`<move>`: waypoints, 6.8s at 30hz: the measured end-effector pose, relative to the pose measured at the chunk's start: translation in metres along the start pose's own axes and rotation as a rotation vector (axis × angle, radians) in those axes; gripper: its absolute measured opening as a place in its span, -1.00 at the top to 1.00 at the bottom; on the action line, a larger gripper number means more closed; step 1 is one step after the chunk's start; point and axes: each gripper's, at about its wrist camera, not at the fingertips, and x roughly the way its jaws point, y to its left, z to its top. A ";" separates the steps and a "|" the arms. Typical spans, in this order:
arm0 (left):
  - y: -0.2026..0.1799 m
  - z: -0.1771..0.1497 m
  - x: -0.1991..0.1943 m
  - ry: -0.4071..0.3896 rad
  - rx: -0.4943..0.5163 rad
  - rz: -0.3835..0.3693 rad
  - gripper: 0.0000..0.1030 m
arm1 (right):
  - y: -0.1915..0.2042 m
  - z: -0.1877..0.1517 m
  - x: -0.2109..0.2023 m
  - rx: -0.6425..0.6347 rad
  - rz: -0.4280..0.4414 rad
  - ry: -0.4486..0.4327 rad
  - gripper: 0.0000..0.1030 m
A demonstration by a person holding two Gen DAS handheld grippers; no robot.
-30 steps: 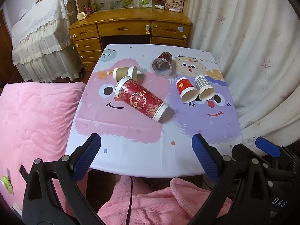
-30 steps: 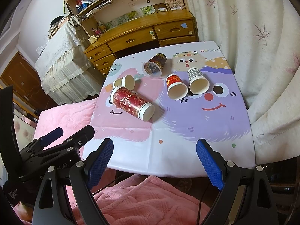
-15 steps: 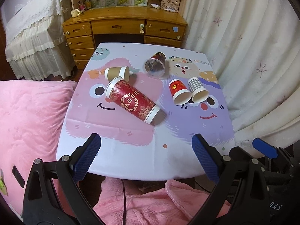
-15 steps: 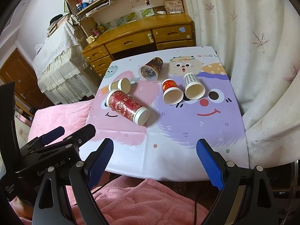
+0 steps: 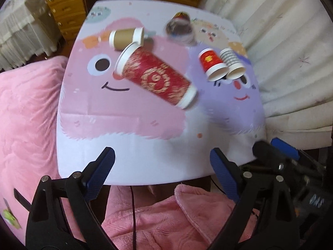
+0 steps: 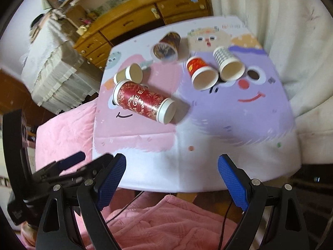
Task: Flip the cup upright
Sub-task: 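Reach the left gripper down to the brown-sleeved cup lying on its side, then close the left gripper on the brown-sleeved cup's body and lift it, then carry the brown-sleeved cup with the left gripper toward the right gripper, then grasp the cup's sleeve with the right gripper while the left gripper releases it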
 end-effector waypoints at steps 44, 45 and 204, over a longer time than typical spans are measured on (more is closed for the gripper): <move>0.065 0.202 0.175 0.095 1.259 0.218 -0.74 | 0.102 0.008 0.147 0.445 -0.342 0.115 -0.77; 0.064 0.201 0.177 0.088 1.275 0.229 -0.74 | 0.102 0.006 0.148 0.443 -0.338 0.118 -0.77; -0.009 -0.008 0.133 0.297 0.264 -0.088 -0.46 | -0.083 -0.004 0.208 0.380 -0.207 0.337 -0.74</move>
